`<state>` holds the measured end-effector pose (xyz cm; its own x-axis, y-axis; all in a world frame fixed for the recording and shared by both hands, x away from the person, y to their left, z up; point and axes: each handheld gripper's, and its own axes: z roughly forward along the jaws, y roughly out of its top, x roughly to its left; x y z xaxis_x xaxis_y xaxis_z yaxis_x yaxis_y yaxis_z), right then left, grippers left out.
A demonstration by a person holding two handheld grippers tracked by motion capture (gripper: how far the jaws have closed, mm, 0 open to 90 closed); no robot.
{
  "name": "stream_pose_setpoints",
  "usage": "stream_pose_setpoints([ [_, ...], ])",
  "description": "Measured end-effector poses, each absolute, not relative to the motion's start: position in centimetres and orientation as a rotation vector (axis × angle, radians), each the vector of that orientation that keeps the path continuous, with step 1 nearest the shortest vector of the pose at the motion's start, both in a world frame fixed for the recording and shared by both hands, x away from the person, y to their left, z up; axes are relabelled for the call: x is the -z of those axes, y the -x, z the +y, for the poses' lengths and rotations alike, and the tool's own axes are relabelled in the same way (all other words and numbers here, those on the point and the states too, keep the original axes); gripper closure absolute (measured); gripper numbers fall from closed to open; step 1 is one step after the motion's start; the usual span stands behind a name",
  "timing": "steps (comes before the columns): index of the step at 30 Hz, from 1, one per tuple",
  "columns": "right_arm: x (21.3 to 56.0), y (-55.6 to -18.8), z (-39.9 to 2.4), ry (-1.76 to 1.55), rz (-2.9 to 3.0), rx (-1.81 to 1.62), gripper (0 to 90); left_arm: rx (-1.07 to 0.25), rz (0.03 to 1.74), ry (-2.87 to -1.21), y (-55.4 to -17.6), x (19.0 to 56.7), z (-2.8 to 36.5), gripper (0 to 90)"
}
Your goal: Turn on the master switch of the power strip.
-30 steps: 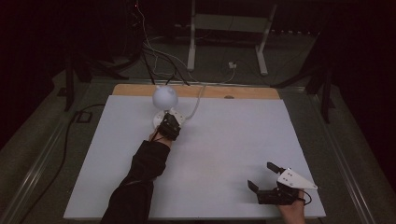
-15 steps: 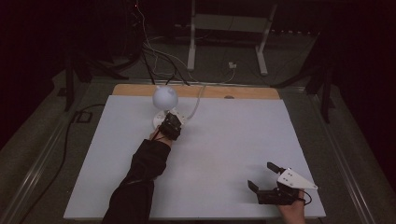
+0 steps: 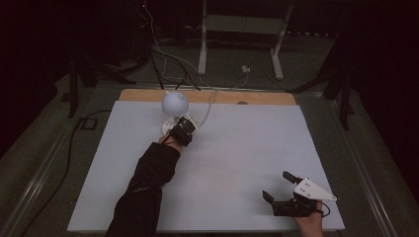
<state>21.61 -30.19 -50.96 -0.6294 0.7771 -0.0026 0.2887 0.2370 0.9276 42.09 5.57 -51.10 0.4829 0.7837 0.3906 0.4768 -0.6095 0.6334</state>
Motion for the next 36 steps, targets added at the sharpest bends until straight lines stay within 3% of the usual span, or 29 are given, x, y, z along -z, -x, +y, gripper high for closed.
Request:
stream_pose_setpoints([
  [17,51.0,-21.7,-30.3,-0.981,2.043,-1.385,0.0,-0.808,1.089,-2.141,-41.3,48.9,6.8,90.0],
  [28,50.9,-21.6,-30.2,-0.98,2.04,-1.385,0.0,-0.645,1.115,-2.079,-40.2,47.3,7.5,90.0],
  [29,50.9,-21.6,-30.2,-0.98,2.04,-1.384,0.0,-0.639,1.111,-2.078,-40.1,47.2,7.6,84.0],
  [32,50.9,-21.6,-30.2,-0.978,2.039,-1.384,0.0,-0.616,1.11,-2.075,-39.6,47.0,7.8,82.2],
  [36,50.9,-21.6,-30.2,-0.976,2.042,-1.382,0.0,-0.58,1.095,-2.084,-38.9,46.8,8.0,72.9],
])
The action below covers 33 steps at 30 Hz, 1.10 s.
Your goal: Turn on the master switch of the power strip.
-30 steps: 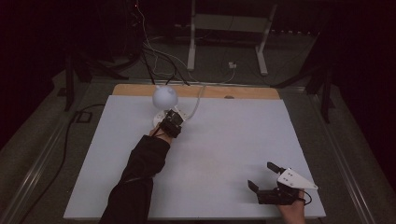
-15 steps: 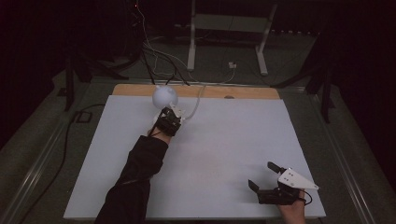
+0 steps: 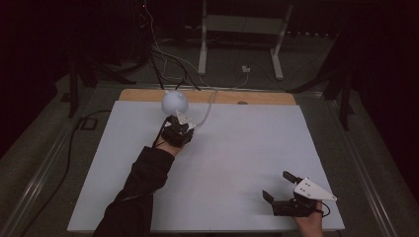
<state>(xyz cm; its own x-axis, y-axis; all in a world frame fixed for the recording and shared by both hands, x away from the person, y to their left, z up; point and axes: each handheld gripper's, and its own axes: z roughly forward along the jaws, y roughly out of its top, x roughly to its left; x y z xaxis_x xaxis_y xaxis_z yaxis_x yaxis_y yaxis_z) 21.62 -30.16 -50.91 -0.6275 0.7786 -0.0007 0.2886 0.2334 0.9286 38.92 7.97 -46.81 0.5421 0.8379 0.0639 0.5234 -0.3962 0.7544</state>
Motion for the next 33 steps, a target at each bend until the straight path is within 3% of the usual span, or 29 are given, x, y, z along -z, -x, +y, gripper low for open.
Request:
stream_pose_setpoints([
  [4,50.9,-21.6,-30.2,-0.973,2.041,-1.382,0.0,-0.521,1.07,-2.095,-38.3,46.8,8.1,63.5],
  [10,50.9,-21.6,-30.2,-0.974,2.041,-1.381,0.0,-0.427,1.037,-2.111,-37.6,46.9,8.3,40.6],
  [14,50.9,-21.6,-30.2,-0.975,2.04,-1.379,0.0,-0.353,1.012,-2.124,-37.3,47.1,8.6,19.3],
  [19,50.9,-21.6,-30.2,-0.974,2.041,-1.378,0.0,-0.243,0.979,-2.178,-37.1,47.2,8.8,0.4],
  [33,50.8,-21.6,-30.0,-0.967,2.045,-1.38,0.0,-0.167,0.883,-2.238,-35.5,47.4,10.1,0.2],
])
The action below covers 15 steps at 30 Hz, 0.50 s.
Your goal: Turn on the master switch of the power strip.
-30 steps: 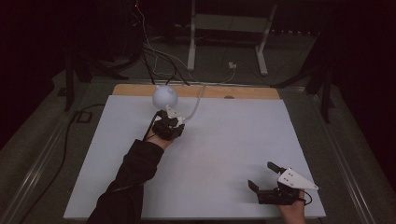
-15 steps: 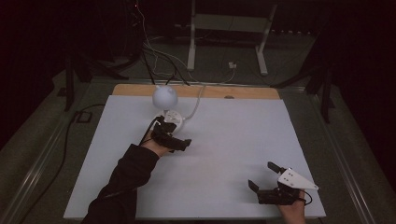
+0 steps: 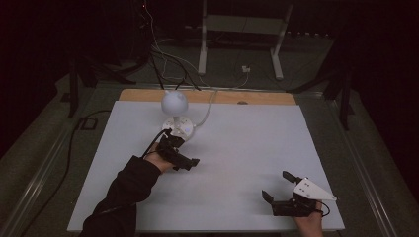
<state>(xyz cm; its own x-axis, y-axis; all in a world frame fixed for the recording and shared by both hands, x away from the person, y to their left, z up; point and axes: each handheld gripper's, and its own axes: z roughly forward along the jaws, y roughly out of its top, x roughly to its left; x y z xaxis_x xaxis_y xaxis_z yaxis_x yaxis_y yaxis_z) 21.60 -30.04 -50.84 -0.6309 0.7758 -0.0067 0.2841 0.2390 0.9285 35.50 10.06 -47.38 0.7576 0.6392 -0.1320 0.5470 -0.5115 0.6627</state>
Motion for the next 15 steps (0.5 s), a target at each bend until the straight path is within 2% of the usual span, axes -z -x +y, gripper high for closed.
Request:
stream_pose_setpoints([
  [15,50.8,-21.6,-29.9,-0.967,2.046,-1.377,0.0,-0.135,0.837,-2.243,-33.1,47.4,13.3,0.2],
])
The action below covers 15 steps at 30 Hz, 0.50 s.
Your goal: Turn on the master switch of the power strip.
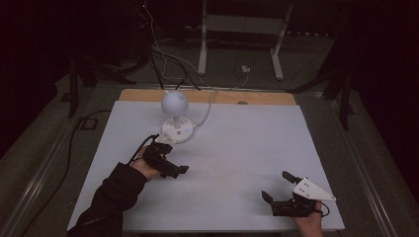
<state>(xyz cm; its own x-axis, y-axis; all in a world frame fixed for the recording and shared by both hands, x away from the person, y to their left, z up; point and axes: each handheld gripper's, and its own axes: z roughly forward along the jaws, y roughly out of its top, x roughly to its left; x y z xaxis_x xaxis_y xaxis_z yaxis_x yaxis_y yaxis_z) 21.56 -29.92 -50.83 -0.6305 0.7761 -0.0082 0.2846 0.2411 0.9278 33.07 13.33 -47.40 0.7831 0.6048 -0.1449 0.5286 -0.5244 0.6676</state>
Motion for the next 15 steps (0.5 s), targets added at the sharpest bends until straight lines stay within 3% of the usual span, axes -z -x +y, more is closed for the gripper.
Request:
stream_pose_setpoints([
  [15,50.9,-21.6,-29.8,-0.965,2.05,-1.37,0.0,-0.144,0.828,-2.305,-28.8,50.3,15.3,0.2],
])
